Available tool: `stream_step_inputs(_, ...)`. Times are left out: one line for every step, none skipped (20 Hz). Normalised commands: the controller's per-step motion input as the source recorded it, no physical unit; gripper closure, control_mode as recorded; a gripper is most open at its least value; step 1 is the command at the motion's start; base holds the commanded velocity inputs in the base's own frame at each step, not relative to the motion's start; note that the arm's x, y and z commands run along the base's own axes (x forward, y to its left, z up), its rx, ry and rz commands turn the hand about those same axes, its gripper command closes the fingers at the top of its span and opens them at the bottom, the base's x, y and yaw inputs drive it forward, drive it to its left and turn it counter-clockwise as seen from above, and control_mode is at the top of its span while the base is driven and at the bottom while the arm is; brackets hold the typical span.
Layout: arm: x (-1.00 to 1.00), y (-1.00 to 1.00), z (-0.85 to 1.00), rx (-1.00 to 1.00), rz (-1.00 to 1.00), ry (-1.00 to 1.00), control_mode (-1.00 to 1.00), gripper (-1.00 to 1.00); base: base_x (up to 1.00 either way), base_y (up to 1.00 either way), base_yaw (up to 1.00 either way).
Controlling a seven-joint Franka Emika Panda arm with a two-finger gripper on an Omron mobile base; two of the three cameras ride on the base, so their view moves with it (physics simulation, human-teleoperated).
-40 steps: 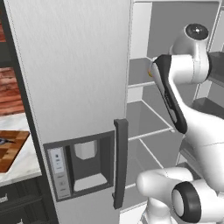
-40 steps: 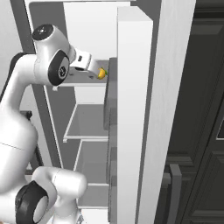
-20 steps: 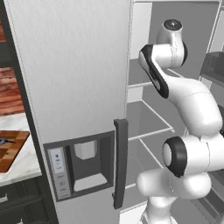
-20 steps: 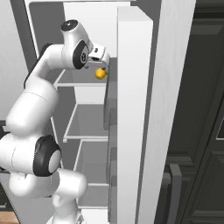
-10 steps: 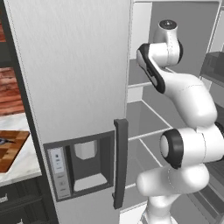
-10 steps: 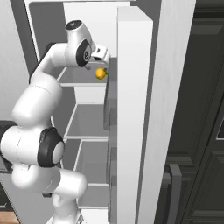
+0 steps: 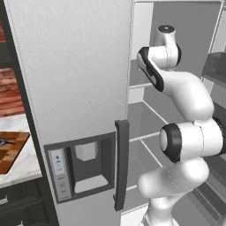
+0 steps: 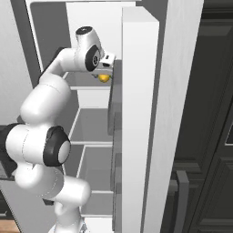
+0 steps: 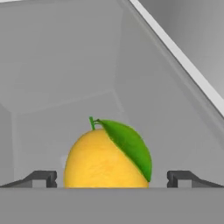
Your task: Retrieve a lemon from the fridge and place it on the cutting board with the fish.
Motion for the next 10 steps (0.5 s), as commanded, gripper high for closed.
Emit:
stream_step_inputs(0.17,-0.19,-0.15,0.00,0.00,0.07,-1.00,-1.00,0.00,0.00,0.00)
stream_step_inputs(0.16,-0.18,-0.16,0.00,0.00,0.07,-1.00,-1.00,0.00,0.00,0.00)
stream_step_inputs(0.14,-0.06,-0.11,0.00,0.00,0.06,-1.00,-1.00,0.00,0.00,0.00)
stream_step_inputs(0.08,0.00,0.00,0.00,0.00,0.02,-1.00,-1.00,0.00,0.00,0.00)
stream_step_inputs(0.04,0.00,0.00,0.00,0.00,0.02,-1.00,-1.00,0.00,0.00,0.00)
stream_step_inputs(0.01,0.00,0.00,0.00,0.00,0.03,-1.00,-1.00,0.00,0.00,0.00)
stream_step_inputs(0.00,0.00,0.00,0.00,0.00,0.03,-1.00,-1.00,0.00,0.00,0.00)
stream_step_inputs(0.00,0.00,0.00,0.00,0.00,0.03,-1.00,-1.00,0.00,0.00,0.00)
stream_step_inputs(0.02,0.00,0.00,0.00,0.00,0.02,-1.00,-1.00,0.00,0.00,0.00)
stream_step_inputs(0.03,0.00,0.00,0.00,0.00,0.01,-1.00,-1.00,0.00,0.00,0.00)
